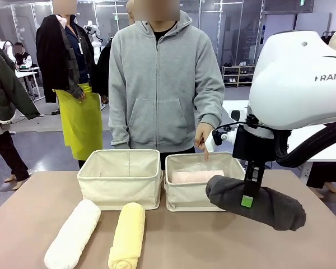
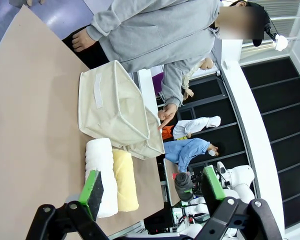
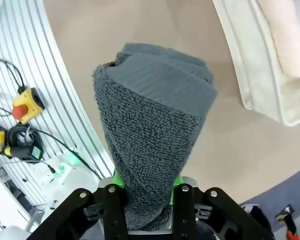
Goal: Divide the towels into two baskets.
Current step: Pick up one hotel-folded towel from the bottom of the table and place it in the Fabric basket indicated by the person.
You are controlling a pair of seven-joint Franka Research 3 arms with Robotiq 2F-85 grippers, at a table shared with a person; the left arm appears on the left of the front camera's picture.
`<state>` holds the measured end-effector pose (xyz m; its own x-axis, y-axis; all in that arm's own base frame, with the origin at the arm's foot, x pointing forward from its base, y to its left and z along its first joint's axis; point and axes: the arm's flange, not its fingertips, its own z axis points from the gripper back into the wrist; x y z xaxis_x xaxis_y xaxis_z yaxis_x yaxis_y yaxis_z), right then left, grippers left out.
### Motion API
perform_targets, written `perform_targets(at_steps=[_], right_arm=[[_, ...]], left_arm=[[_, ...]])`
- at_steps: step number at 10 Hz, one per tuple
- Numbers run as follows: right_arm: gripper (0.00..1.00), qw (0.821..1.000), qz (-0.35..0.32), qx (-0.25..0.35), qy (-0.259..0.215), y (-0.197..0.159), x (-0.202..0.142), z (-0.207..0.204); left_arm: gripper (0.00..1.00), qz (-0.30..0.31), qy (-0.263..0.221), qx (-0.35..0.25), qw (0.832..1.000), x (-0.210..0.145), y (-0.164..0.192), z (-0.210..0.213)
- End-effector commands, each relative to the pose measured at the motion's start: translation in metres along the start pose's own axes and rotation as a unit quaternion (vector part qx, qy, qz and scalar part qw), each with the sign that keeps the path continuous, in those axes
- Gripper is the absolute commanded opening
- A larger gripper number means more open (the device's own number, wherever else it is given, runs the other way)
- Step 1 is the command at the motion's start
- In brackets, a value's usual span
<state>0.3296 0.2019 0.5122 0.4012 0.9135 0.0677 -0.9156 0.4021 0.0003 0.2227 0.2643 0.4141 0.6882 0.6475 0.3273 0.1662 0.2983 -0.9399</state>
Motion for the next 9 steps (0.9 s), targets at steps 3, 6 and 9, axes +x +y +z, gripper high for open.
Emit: perform_targets(at_steps=[3, 6, 9], right_arm=[[0.37, 1.000, -0.017, 0.006, -0.001, -0.005, 0.000, -0.004], [0.37, 0.993, 0.098, -0.059, 0.015, -0.052, 0.056, 0.013], [0.37, 0.983, 0.162, -0.081, 0.023, -0.106, 0.111, 0.018]], left_arm=[[1.00, -0.004, 0.001, -0.006, 1.000, 0.000, -0.003, 0.003], [1.00, -0.004, 0.001, -0.006, 1.000, 0.000, -0.003, 0.003], [1.00, -0.004, 0.001, -0.006, 1.000, 0.000, -0.003, 0.003]])
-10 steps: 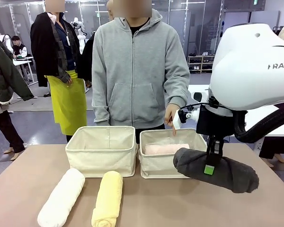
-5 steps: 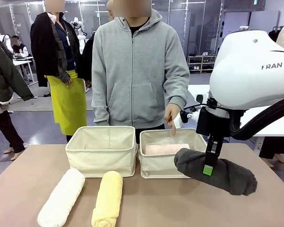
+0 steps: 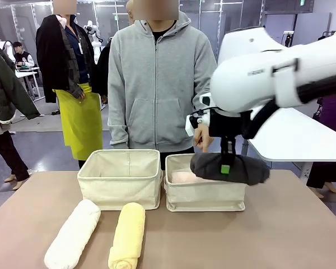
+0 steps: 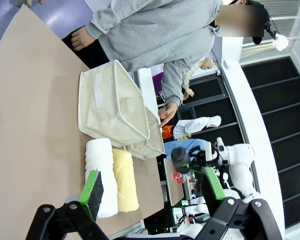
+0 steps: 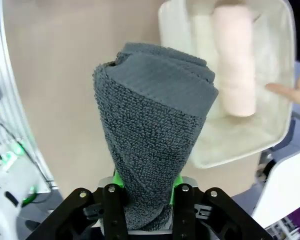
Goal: Divide the towels into two baskets.
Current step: Pick up one hotel-folded towel from the bottom of the table and place it in the Fabric basket indicated by the person.
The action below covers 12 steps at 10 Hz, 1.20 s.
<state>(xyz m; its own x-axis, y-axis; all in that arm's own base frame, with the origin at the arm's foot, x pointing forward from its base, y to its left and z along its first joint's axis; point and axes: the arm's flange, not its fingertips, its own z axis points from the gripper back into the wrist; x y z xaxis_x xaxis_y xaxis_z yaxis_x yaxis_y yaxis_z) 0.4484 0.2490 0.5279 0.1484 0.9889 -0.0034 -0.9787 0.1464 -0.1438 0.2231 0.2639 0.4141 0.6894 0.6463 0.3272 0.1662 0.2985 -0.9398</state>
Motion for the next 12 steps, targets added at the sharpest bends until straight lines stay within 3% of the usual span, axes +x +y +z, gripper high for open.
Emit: perform_targets(at_steps=[1, 6, 10, 12], right_arm=[[0.37, 0.998, 0.056, -0.023, 0.006, -0.045, 0.029, 0.001], [0.37, 0.996, 0.081, -0.036, 0.016, -0.124, 0.062, -0.062], [0.37, 0.996, 0.083, 0.007, 0.020, -0.118, 0.065, -0.131], [0.74, 0.995, 0.092, 0.001, 0.032, -0.113, 0.066, -0.132]], left_arm=[[1.00, -0.004, 0.000, -0.006, 1.000, -0.001, -0.002, 0.004], [1.00, -0.004, 0.000, -0.006, 1.000, -0.001, -0.002, 0.004], [1.00, -0.004, 0.000, -0.006, 1.000, -0.001, -0.002, 0.004], [1.00, -0.004, 0.000, -0.006, 1.000, -0.001, -0.002, 0.004]])
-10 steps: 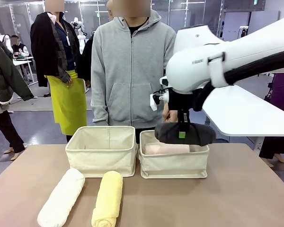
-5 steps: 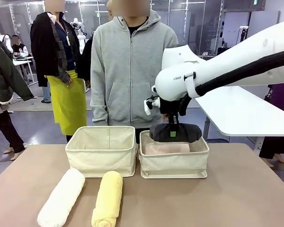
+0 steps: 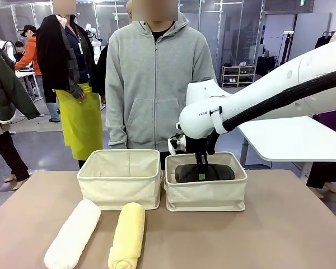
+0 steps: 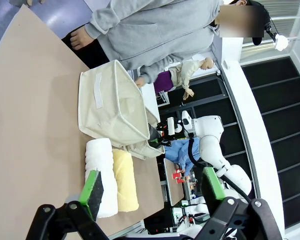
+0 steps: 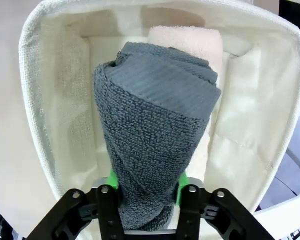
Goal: Divide the towels into two baskets.
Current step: Pick up one hotel-folded towel from the bottom of the table and place it in the Fabric basket indicated by the person.
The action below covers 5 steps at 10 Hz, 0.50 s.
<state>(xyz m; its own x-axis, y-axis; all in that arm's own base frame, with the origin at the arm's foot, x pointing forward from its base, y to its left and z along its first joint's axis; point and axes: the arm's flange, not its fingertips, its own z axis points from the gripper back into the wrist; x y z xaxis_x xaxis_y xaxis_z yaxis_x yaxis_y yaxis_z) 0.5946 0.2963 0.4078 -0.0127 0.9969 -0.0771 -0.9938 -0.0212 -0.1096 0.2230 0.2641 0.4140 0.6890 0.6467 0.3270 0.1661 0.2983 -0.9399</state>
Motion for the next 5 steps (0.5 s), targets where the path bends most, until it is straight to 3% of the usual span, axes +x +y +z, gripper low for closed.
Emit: perform_targets(at_steps=[1, 2, 5], right_arm=[[0.95, 1.000, 0.004, -0.017, 0.009, 0.006, -0.004, 0.010], [1.00, 1.000, 0.003, -0.019, 0.011, 0.007, -0.005, 0.014], [1.00, 0.999, -0.001, -0.032, 0.002, 0.014, -0.004, 0.033]], left_arm=[[1.00, -0.004, 0.000, -0.006, 1.000, 0.000, -0.003, 0.004], [1.00, -0.004, 0.000, -0.006, 1.000, 0.000, -0.003, 0.004], [1.00, -0.004, 0.000, -0.006, 1.000, 0.000, -0.003, 0.004]])
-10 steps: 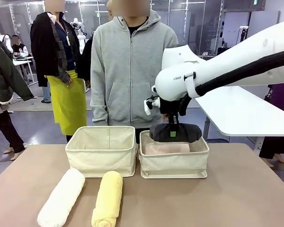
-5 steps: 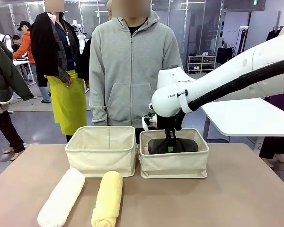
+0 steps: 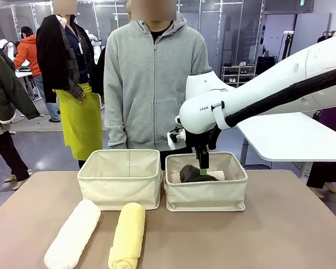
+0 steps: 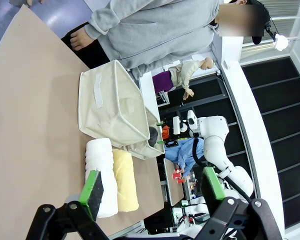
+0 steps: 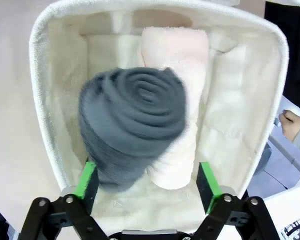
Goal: Divide the towels into two baskets.
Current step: Pick up one hotel-folded towel from the bottom of the table and place it in the Fabric basket indicated by the person.
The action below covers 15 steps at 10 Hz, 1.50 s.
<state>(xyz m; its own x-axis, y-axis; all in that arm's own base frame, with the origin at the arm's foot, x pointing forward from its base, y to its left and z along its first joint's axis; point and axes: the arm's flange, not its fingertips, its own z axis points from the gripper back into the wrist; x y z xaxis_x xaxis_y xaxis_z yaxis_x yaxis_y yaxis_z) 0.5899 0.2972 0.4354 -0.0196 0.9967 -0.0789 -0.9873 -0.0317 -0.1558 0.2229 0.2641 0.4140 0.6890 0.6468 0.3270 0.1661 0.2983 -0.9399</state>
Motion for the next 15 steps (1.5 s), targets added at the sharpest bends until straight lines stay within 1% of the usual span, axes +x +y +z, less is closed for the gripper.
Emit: perform_targets(at_steps=[1, 3, 4, 5, 15], right_arm=[[1.00, 1.000, -0.006, -0.014, -0.001, 0.012, -0.004, 0.013], [1.00, 1.000, -0.004, -0.013, -0.007, 0.014, -0.008, 0.019], [1.00, 1.000, -0.019, -0.009, 0.003, 0.015, -0.013, 0.020], [1.00, 1.000, -0.001, -0.016, -0.004, 0.002, -0.001, 0.022], [1.00, 1.000, -0.001, -0.016, -0.004, 0.002, -0.001, 0.022]], left_arm=[[1.00, -0.004, 0.000, -0.006, 1.000, 0.000, -0.003, 0.004], [1.00, -0.004, 0.000, -0.006, 1.000, 0.000, -0.003, 0.004], [1.00, -0.004, 0.000, -0.006, 1.000, 0.000, -0.003, 0.004], [1.00, -0.004, 0.000, -0.006, 1.000, 0.000, -0.003, 0.004], [1.00, -0.004, 0.000, -0.006, 1.000, 0.000, -0.003, 0.004]])
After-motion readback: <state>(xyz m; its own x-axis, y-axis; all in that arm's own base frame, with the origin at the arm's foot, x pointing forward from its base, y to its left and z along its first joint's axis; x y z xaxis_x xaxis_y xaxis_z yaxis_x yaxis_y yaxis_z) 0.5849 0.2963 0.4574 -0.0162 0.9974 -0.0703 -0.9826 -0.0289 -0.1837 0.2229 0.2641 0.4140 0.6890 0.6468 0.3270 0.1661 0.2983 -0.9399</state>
